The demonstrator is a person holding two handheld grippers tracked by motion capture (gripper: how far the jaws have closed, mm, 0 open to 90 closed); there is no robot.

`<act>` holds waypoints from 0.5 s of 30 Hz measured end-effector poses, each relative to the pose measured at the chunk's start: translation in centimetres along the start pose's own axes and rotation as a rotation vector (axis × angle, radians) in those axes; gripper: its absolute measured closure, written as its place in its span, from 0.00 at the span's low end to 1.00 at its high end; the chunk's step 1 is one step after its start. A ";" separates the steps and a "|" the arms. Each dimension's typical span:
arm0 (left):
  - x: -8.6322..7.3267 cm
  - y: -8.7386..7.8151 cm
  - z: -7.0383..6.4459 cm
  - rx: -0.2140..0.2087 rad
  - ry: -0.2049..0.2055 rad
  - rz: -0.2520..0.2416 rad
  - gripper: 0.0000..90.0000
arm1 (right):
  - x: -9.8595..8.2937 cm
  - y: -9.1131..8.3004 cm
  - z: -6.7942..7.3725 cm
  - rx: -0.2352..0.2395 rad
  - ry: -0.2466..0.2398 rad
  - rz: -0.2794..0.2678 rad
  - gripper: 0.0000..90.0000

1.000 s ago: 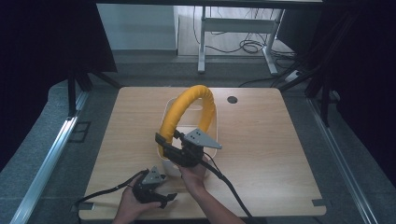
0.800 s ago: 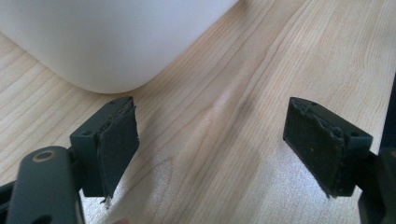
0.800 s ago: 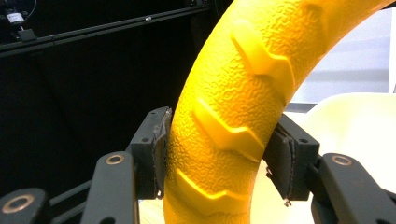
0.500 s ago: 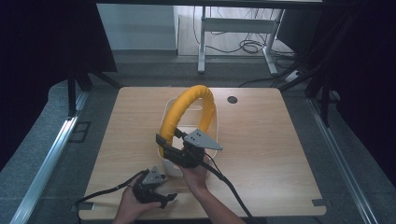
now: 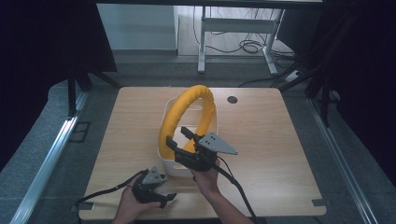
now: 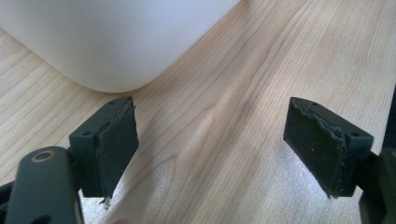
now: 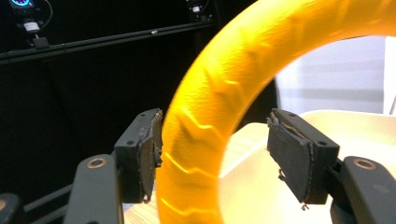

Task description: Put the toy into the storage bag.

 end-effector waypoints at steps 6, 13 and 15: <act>-0.1 -0.4 0.5 0.005 -0.036 -0.022 0.20 | -0.1 -2.1 -2.0 -0.039 -0.014 0.004 0.42; -0.2 -0.7 0.8 0.015 -0.045 -0.027 0.20 | -1.1 -4.2 -5.0 -0.104 -0.033 0.046 0.44; -0.2 -0.7 0.8 0.015 -0.049 -0.030 0.20 | -1.7 -5.0 -6.2 -0.133 -0.029 0.068 0.44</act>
Point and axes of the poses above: each handheld gripper's, and its own axes: y roughly forward along the jaws, x roughly out of its top, z roughly to its left, the point moved 8 cm from there along y, roughly forward along the jaws, and after that the axes turned 7 degrees about z, right-handed, at the moved point
